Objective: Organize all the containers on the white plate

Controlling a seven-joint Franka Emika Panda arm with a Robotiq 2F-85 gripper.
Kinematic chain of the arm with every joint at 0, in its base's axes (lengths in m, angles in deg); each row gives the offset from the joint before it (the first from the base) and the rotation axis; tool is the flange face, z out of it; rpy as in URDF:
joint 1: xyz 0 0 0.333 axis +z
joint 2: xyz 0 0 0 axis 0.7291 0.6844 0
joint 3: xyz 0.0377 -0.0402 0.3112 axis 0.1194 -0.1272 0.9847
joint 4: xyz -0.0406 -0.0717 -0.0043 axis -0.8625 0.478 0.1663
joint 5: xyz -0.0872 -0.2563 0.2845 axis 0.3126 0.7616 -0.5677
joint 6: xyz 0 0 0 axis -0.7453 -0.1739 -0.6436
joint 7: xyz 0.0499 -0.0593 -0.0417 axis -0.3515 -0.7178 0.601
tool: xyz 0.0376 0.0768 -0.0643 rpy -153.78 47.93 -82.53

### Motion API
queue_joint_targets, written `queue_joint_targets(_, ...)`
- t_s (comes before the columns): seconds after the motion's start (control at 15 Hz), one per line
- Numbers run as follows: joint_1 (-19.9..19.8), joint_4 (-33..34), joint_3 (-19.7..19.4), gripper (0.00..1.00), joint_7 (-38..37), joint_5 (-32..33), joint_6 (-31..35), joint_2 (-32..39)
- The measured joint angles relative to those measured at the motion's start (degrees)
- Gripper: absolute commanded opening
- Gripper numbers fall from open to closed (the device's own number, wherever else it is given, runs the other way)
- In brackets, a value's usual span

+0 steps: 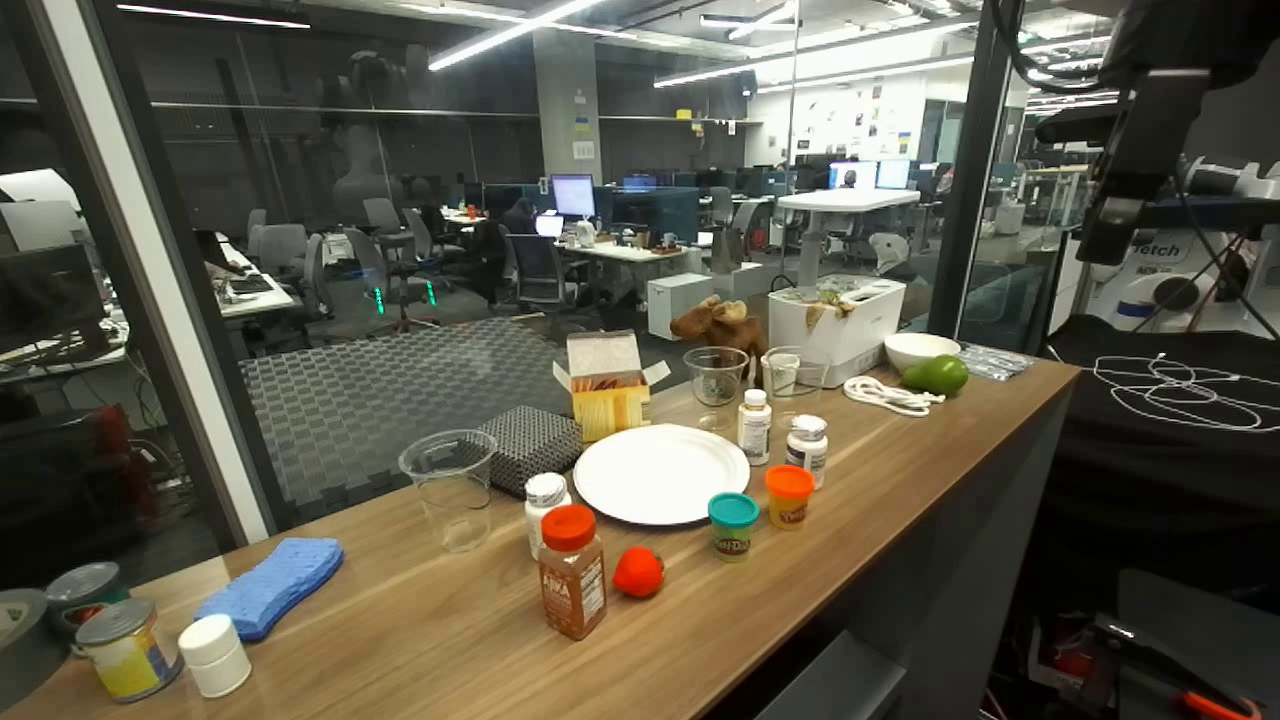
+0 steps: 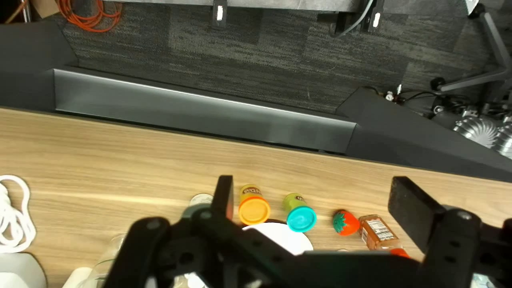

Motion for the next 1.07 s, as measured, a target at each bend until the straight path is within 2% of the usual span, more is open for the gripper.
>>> queue_joint_targets(0.2,0.26,0.93,-0.02,1.00,0.37,0.00,3.34,5.05)
queue_joint_targets(0.47,1.21,5.25,-0.32,1.00,0.98,0.00,11.18,18.10)
queue_joint_targets(0.87,1.07,16.05,-0.15,1.00,1.92,0.06,21.95,39.99)
queue_joint_targets(1.07,0.50,22.29,0.17,1.00,2.52,0.07,24.25,48.81)
